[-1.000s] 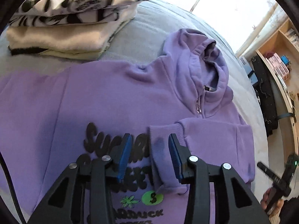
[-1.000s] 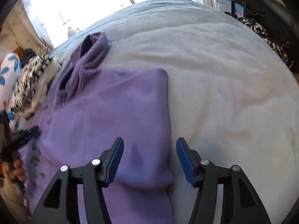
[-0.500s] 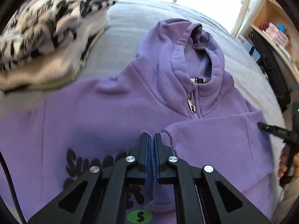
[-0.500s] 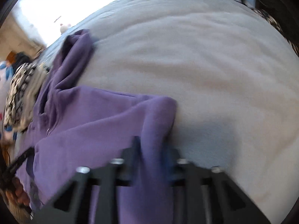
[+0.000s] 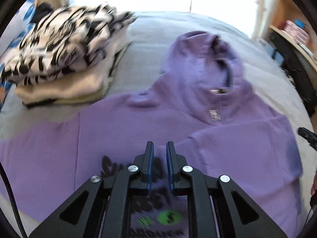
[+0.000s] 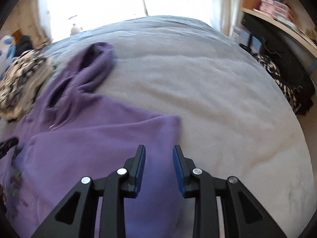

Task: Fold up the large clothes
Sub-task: 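Fold the cuff down along the hoodie body with the left tool, release, then withdraw the left tool and move it to the other sleeve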

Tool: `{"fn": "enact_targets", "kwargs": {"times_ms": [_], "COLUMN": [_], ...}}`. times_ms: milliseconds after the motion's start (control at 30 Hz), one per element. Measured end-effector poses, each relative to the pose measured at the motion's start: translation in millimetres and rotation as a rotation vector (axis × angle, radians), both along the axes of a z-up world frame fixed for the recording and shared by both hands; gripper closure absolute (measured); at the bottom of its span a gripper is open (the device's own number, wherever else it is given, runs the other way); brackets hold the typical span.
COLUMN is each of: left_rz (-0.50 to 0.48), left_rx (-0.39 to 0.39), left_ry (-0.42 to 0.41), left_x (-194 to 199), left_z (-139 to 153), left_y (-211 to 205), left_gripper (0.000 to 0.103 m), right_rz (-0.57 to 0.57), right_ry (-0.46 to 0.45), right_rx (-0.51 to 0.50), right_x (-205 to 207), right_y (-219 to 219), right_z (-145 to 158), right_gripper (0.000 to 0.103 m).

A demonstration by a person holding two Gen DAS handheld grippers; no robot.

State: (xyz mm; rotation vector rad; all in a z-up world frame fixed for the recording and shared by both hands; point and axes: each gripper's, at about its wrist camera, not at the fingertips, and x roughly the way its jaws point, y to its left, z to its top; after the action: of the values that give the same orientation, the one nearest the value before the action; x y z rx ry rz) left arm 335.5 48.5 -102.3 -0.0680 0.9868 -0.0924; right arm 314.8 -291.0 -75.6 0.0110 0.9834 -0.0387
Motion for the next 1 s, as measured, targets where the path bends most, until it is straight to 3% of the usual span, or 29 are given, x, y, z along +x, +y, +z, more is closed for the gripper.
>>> {"fn": "enact_targets", "kwargs": {"times_ms": [167,300,367,600,867,1000], "left_rz": [-0.079,-0.101,-0.078,-0.056,-0.030,-0.014], "left_rx": [-0.053,-0.041,0.003,-0.037,0.031,0.026], "left_ry": [0.090,0.118,0.149,0.150,0.102,0.078], "left_x": [-17.3,-26.2,-28.8,-35.7,-52.3,-63.0], "left_z": [3.4,-14.6,-29.6,-32.0,-13.7,1.5], "left_y": [-41.7,-70.4,-75.5,-66.4,-72.6,-65.8], "left_gripper": [0.087,0.084,0.084,0.084,0.082,0.082], "right_rz": [0.097,0.127,0.099,-0.004,-0.067,-0.066], "right_ry": [0.127,0.162,0.172,0.173,0.223,0.232], "right_rx": [0.153,0.127,0.111,0.196,0.142,0.076], "right_x": [-22.2,-36.6,-40.4,-59.0,-66.0,-59.7], "right_y": [41.4,61.7,54.5,-0.8,6.4,19.6], "right_z": [-14.6,-31.8,-40.0,-38.6,-46.9,-48.3], "right_gripper": [0.075,0.075,0.075,0.076,0.073,0.071]}}
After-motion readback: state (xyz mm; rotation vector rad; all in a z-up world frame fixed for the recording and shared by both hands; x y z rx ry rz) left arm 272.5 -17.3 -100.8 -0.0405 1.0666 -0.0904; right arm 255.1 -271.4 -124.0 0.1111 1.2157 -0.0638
